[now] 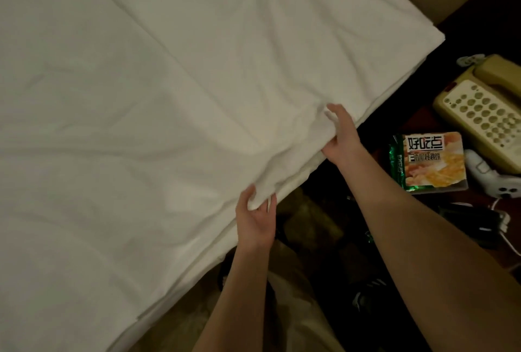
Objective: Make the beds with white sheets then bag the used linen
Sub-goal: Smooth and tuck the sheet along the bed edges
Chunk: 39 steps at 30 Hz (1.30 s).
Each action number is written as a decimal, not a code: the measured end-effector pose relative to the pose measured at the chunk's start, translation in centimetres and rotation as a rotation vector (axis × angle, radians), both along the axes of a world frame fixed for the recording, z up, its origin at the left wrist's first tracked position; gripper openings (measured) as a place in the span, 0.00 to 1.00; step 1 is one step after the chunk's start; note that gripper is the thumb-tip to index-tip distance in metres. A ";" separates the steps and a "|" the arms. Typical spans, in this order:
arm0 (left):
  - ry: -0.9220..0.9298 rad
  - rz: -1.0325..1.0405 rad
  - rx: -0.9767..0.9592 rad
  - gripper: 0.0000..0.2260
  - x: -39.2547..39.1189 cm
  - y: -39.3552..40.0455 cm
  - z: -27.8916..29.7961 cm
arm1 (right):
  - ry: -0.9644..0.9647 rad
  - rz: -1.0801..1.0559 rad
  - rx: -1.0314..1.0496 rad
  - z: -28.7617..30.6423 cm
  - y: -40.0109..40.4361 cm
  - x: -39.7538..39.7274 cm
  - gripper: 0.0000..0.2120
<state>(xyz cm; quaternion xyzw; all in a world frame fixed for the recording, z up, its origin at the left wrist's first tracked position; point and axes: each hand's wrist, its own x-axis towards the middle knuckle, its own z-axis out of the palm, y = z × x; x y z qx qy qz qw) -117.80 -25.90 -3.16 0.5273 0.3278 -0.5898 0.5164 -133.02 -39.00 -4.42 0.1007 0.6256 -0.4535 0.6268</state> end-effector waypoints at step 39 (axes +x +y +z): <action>-0.140 0.347 0.184 0.18 14.0 12.5 -2.3 | 0.068 0.120 0.065 -0.6 14.5 15.5 0.18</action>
